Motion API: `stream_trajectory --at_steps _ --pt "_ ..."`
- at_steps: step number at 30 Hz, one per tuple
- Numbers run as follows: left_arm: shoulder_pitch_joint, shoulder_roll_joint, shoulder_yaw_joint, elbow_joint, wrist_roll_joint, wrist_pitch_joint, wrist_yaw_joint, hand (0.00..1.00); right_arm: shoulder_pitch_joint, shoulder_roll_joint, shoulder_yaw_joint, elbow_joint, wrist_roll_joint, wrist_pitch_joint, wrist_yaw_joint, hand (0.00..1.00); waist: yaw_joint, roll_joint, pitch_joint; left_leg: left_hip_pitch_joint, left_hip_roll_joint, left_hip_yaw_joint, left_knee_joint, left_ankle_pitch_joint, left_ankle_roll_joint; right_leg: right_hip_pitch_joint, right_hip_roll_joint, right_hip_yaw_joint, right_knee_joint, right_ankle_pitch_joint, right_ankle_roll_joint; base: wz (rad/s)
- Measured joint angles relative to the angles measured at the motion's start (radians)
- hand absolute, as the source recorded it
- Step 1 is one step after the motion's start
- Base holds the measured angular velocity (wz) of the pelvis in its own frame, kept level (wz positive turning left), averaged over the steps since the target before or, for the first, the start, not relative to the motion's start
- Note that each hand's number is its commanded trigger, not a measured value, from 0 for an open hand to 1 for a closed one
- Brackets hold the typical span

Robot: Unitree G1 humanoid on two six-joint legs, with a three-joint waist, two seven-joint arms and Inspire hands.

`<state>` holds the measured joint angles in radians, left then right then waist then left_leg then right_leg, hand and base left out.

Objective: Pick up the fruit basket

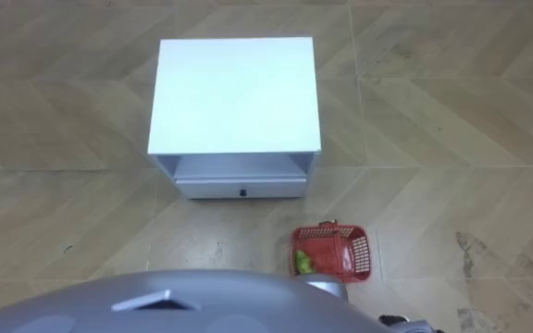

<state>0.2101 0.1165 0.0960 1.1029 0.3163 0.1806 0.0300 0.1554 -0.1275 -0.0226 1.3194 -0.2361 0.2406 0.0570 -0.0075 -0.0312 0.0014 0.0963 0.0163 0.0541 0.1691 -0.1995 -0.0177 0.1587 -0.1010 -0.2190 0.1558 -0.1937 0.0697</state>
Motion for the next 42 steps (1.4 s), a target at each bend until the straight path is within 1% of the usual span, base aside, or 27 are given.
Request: stream_trajectory --at_steps 4,8,11,15,22,24,26,34,35,37,39,40,42 --pt "0.0 0.0 0.0 0.0 0.0 0.0 0.0 0.0 0.0 0.0 0.0 0.0 0.0 0.0 0.013 0.0 -0.003 -0.001 0.0002 0.0 0.0 0.0 0.0 0.0 0.0 0.0 0.0 -0.001 0.0 0.0 0.0 0.0" --pt "0.0 0.0 0.0 0.0 0.0 0.0 -0.002 0.0 -0.002 0.0 0.0 0.001 0.0 0.001 0.018 0.0 -0.013 -0.002 0.0006 -0.001 0.0 0.0 0.0 0.0 0.0 -0.001 0.0 -0.001 0.0 0.0 0.0 0.0" --pt "0.003 0.002 0.001 0.0 0.0 0.001 -0.003 0.0 -0.001 0.0 0.0 0.001 0.0 0.002 0.021 0.0 -0.012 -0.004 0.0005 -0.001 0.0 0.0 -0.003 0.0 0.0 0.0 0.0 -0.002 0.0 0.0 0.0 0.0" --pt "0.01 0.004 0.001 -0.001 0.001 0.015 -0.014 0.0 -0.001 0.0 0.0 -0.001 0.003 0.022 0.023 0.0 -0.013 -0.004 0.0002 0.001 0.0 0.0 -0.002 0.0 0.0 0.0 0.0 -0.002 -0.001 0.0 0.0 0.0" --pt "0.017 0.004 0.0 -0.001 -0.001 0.024 -0.015 0.0 0.001 0.0 0.001 0.0 0.018 0.026 0.026 0.0 -0.012 -0.004 -0.0002 0.003 0.0 0.0 -0.001 0.0 0.0 -0.001 0.0 -0.001 0.0 0.0 0.0 0.0" --pt "0.017 0.003 -0.001 -0.001 -0.001 0.024 -0.014 0.0 0.0 0.0 0.002 0.0 0.044 0.04 0.027 0.0 -0.011 -0.004 -0.0003 0.005 0.0 0.0 -0.001 0.0 0.0 -0.002 0.0 -0.001 0.0 0.0 0.0 0.0" --pt "0.02 0.003 0.0 -0.001 -0.002 0.024 -0.013 0.0 0.001 0.0 0.002 0.001 0.053 0.044 0.027 0.0 -0.011 -0.004 -0.0002 0.005 0.0 0.0 -0.001 0.0 0.0 -0.002 0.0 -0.001 0.0 0.0 0.0 0.0" --pt "0.021 -0.001 -0.002 -0.001 -0.009 0.025 -0.01 0.0 -0.001 0.0 0.001 -0.001 0.075 0.044 0.022 0.0 -0.013 -0.007 -0.0006 0.004 0.001 0.0 0.004 -0.006 0.002 -0.007 -0.003 -0.002 0.016 -0.002 0.003 0.0" --pt "0.021 -0.001 -0.002 -0.001 -0.009 0.025 -0.01 0.0 -0.002 -0.001 0.001 -0.002 0.079 0.044 0.019 0.0 -0.013 -0.007 -0.0005 0.001 0.0 0.001 0.015 -0.008 0.004 -0.008 -0.004 -0.003 0.02 -0.002 0.003 0.0" --pt "0.019 -0.001 -0.002 -0.002 -0.009 0.025 -0.011 0.0 -0.002 -0.004 0.001 -0.006 0.082 0.044 0.016 0.0 -0.013 -0.005 0.0003 -0.015 0.001 0.001 0.042 -0.023 0.007 -0.019 -0.007 -0.003 0.043 -0.006 0.009 0.0" --pt "0.018 -0.001 -0.002 -0.001 -0.007 0.022 -0.011 0.0 -0.004 -0.007 0.001 -0.007 0.082 0.041 0.008 0.0 -0.013 -0.002 0.0018 -0.041 0.001 0.004 0.088 -0.047 0.016 -0.04 -0.015 -0.004 0.088 -0.013 0.016 0.0" --pt "0.017 -0.001 -0.002 0.0 -0.007 0.02 -0.011 0.0 -0.005 -0.007 0.001 -0.007 0.082 0.04 0.007 0.0 -0.013 -0.002 0.0017 -0.049 0.0 0.005 0.099 -0.052 0.019 -0.048 -0.019 -0.004 0.102 -0.014 0.018 -0.03" --pt "0.014 0.003 -0.002 0.009 -0.007 0.009 -0.011 0.0 -0.016 -0.009 0.0 -0.008 0.082 0.037 -0.003 0.0 -0.012 0.0 0.0019 -0.075 -0.006 0.012 0.133 -0.065 0.036 -0.092 -0.034 -0.002 0.166 -0.014 0.018 -0.06"
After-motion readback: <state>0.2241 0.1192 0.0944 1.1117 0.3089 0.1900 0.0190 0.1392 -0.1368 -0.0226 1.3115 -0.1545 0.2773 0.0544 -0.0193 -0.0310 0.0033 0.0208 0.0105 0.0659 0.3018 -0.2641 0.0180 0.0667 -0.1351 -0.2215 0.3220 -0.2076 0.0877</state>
